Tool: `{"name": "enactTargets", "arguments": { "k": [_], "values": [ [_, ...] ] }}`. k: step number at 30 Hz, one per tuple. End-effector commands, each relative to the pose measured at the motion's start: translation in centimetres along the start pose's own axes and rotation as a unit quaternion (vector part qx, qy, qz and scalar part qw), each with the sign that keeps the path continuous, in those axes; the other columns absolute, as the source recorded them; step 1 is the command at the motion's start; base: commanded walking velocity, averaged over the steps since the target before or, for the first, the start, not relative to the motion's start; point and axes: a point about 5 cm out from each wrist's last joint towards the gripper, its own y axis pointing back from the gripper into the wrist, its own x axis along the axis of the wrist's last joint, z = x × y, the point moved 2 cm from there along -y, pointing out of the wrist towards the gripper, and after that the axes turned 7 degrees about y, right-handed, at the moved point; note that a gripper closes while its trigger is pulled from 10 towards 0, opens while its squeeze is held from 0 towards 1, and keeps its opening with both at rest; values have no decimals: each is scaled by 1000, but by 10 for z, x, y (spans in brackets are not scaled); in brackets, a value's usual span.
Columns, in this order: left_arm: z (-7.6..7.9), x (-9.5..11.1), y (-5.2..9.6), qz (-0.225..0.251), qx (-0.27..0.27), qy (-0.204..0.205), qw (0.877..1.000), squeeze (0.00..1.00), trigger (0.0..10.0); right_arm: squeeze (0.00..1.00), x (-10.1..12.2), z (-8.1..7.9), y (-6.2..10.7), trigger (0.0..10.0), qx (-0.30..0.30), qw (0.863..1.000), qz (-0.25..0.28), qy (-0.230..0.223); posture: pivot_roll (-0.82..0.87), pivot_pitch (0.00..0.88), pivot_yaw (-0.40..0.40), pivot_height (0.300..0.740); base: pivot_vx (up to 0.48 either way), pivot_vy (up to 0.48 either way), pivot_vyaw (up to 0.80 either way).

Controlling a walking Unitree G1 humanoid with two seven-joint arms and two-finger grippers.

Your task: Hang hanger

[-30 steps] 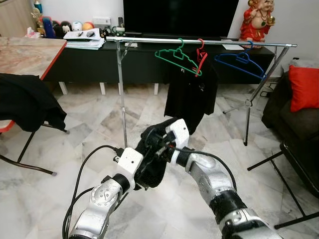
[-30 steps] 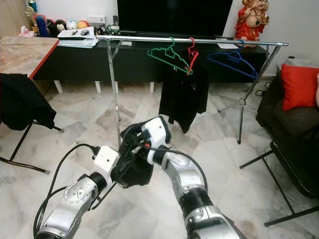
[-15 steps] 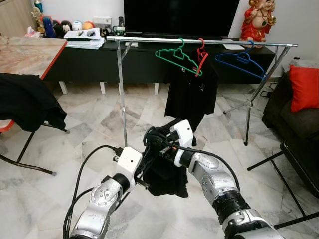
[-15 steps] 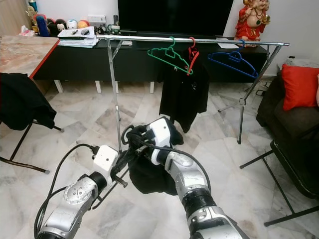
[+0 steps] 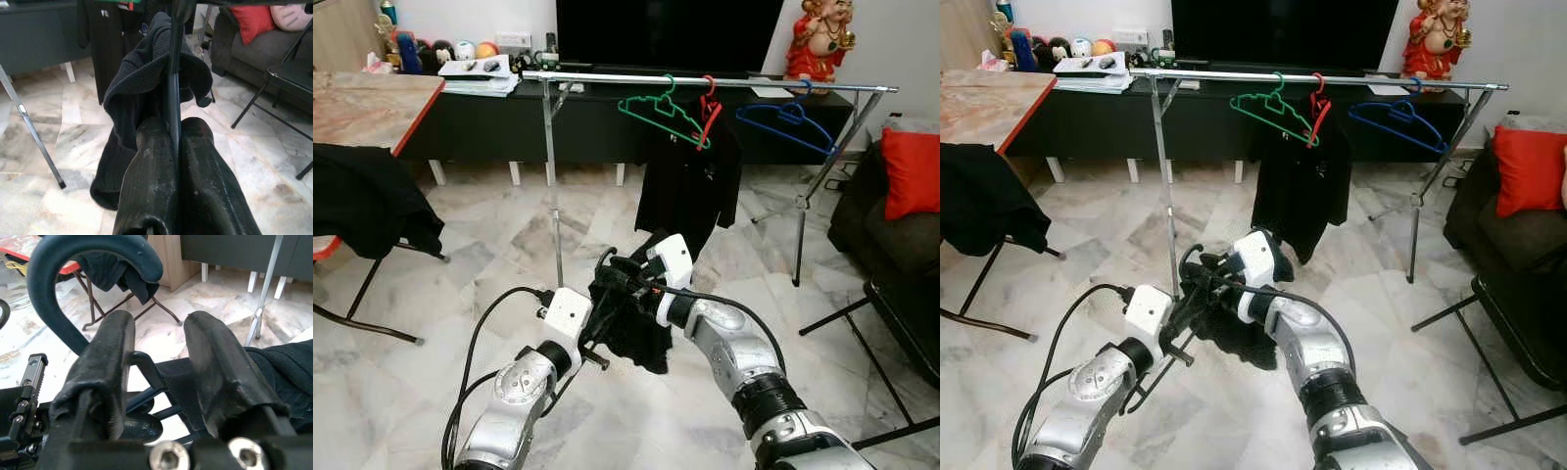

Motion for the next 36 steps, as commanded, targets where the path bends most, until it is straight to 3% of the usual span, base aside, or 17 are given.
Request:
{"name": "enactTargets", "arguments": {
  "k": [1,7,13,14,15,17,20,21,22,23,24,26,32,36],
  "values": [
    [1,15,-5,35,-4,-5,999,0,10000,1000,10,7,3,10000,-20,1000,20,-2,111,54,-105,740,0,0,0],
    [-6,9,-1,21,0,-14,1000,0,10000,1000,40,28,15,10000,-70,993,93,-27,98,48,-102,740,0,0,0],
    [-8,2,2,5,-4,-30,1000,0,10000,1000,46,37,25,10000,-87,989,113,-42,95,44,-100,740,0,0,0],
    [-8,1,2,2,-7,-32,999,0,10000,847,47,39,27,10000,-91,989,111,-35,93,42,-99,740,0,0,0],
    [-8,0,3,-2,-11,-36,999,0,10000,0,46,43,30,10000,-98,989,105,-20,92,40,-97,740,0,0,0],
    [-8,-4,7,-13,-25,-43,999,0,10000,0,48,57,40,10000,-120,989,91,1,92,39,-96,740,0,0,0],
    [-7,-6,9,-19,-39,-48,998,0,10000,0,49,66,48,10000,-129,989,74,25,92,39,-96,740,0,0,0],
    [-7,-8,11,-24,-47,-51,997,0,10000,0,47,69,51,10000,-122,990,45,58,91,38,-95,740,0,0,0],
    [-7,-8,13,-27,-59,-55,996,0,10000,0,44,69,54,10000,-91,991,11,97,90,38,-94,740,0,0,0],
    [-7,-8,13,-27,-59,-55,996,0,10000,0,44,69,54,10000,-91,991,11,97,90,38,-94,740,0,0,0],
    [-6,-8,14,-30,-68,-56,996,0,10000,0,40,69,60,10000,-56,989,-24,136,90,41,-95,740,0,0,0],
    [-5,-9,16,-35,-86,-60,994,0,10000,0,37,75,67,10000,-44,982,-57,173,93,41,-97,740,0,0,0],
    [1,-11,22,-52,-139,-67,987,0,10000,0,41,85,87,10000,21,972,-106,211,83,50,-96,740,0,0,0],
    [13,-14,29,-65,-203,-78,974,0,10000,0,34,85,96,10000,82,951,-169,247,81,56,-100,740,0,0,0]
  ]
}}
